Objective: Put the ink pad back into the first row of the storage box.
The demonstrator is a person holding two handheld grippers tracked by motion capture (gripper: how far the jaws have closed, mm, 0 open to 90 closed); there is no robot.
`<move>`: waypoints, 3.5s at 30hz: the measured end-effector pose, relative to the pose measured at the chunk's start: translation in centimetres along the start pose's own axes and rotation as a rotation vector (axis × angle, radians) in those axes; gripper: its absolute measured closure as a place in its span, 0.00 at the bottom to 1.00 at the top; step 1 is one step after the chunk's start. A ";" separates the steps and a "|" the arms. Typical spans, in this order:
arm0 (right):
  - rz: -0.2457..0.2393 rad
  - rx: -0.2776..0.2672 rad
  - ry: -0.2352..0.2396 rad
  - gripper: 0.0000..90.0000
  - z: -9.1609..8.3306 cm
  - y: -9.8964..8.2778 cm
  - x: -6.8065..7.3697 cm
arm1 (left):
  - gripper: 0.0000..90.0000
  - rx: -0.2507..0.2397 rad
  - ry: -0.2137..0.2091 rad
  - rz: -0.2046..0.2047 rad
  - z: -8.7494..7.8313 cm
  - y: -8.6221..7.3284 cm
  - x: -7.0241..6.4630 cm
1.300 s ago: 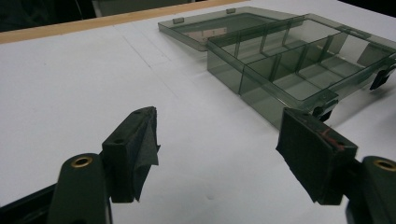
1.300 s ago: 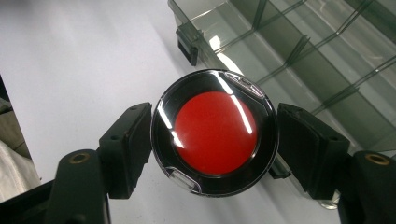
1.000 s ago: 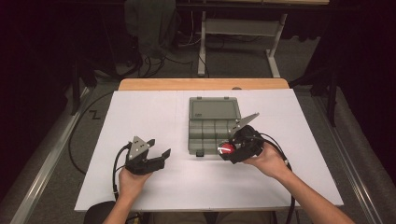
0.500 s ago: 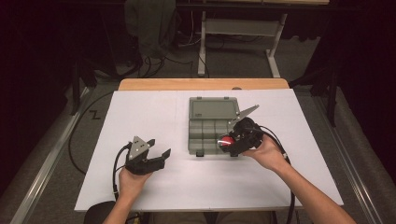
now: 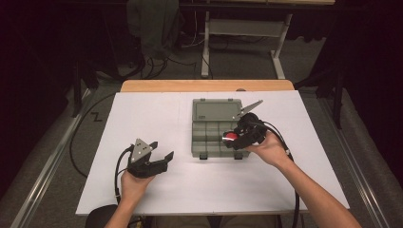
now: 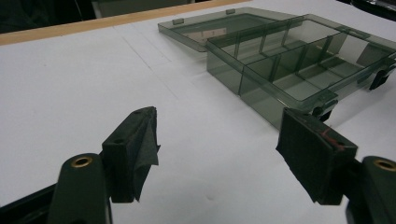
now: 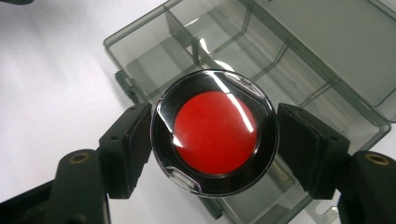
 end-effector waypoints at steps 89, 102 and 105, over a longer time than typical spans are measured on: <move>0.197 0.010 -0.071 0.47 4.3 2.2 -4.4 | 0.32 -0.002 -0.008 0.009 0.0 0.0 -0.1; 0.198 -0.047 -0.056 0.55 2.8 1.6 -4.7 | 0.32 -0.026 -0.013 -0.011 -0.1 0.2 0.1; 0.197 -0.057 -0.060 0.56 2.3 1.5 -4.6 | 0.32 -0.028 -0.014 -0.009 -0.2 0.2 0.1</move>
Point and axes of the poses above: each handheld gripper's, and its own axes: z roughly forward along the jaws, y roughly out of its top, x roughly to its left, the point moved 6 cm from there along z, roughly forward along the jaws, and after that the axes turned 6 degrees about z, right-handed, at the moved point
